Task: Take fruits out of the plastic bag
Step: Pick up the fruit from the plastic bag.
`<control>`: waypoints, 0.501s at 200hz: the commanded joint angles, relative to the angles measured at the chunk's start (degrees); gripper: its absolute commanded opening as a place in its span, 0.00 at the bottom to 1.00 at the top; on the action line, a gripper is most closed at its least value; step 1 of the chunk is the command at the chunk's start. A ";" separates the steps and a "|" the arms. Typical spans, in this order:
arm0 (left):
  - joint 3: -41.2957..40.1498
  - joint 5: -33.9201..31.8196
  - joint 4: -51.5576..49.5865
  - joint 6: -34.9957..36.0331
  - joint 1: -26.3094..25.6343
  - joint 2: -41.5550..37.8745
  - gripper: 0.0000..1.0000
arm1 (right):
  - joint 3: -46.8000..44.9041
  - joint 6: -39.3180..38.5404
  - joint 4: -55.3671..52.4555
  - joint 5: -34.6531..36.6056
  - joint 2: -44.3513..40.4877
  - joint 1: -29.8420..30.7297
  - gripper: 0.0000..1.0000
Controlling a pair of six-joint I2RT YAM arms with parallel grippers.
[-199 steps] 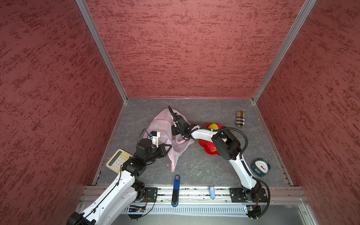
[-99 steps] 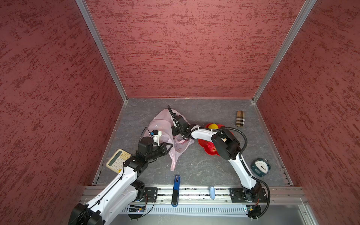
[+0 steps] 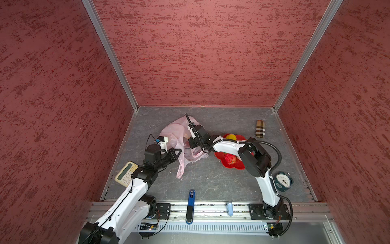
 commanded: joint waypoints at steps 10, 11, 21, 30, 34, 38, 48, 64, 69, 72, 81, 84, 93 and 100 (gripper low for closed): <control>-0.05 -2.46 -0.34 0.38 0.28 -1.78 0.00 | -2.14 -2.21 -2.04 -3.49 -6.88 0.66 0.04; -0.11 -2.49 -0.34 0.34 0.28 -1.82 0.00 | -2.22 -2.25 -2.19 -3.44 -7.04 0.67 0.04; -0.49 -3.15 -0.34 0.34 0.28 -2.26 0.00 | -3.14 -2.57 -3.59 -2.82 -8.57 0.94 0.04; -0.76 -3.79 -0.34 0.31 0.28 -2.78 0.00 | -4.14 -2.65 -4.57 -2.86 -9.90 0.96 0.04; -0.91 -3.99 -0.34 0.24 0.28 -3.03 0.00 | -4.56 -2.72 -4.89 -3.25 -10.49 0.95 0.04; -1.02 -4.26 -0.17 0.20 0.28 -3.28 0.00 | -4.91 -2.82 -5.29 -3.70 -11.03 1.04 0.04; -1.35 -4.79 0.34 0.03 0.28 -3.86 0.00 | -5.34 -3.21 -6.61 -5.16 -12.18 1.17 0.04; -1.83 -6.02 1.72 -0.14 0.28 -4.42 0.00 | -5.24 -4.22 -9.21 -8.19 -13.28 1.54 0.04; -1.84 -6.46 2.17 -0.15 0.28 -4.40 0.00 | -5.16 -4.44 -10.00 -8.39 -13.52 1.70 0.04; -1.84 -6.78 2.42 -0.14 0.28 -4.40 0.00 | -5.04 -4.63 -10.61 -8.74 -13.64 1.87 0.04; -1.76 -7.42 3.65 0.22 0.30 -4.16 0.00 | -4.22 -5.22 -13.18 -9.40 -13.71 2.14 0.04; -1.71 -7.71 3.92 0.34 0.29 -4.06 0.00 | -3.89 -5.27 -14.11 -9.43 -13.57 2.24 0.04; -1.66 -8.46 5.18 0.71 0.28 -3.51 0.00 | -2.94 -5.80 -16.83 -9.45 -13.14 2.65 0.04; -1.66 -8.87 6.46 0.93 0.29 -3.08 0.00 | -2.23 -6.06 -19.10 -9.38 -12.67 2.90 0.04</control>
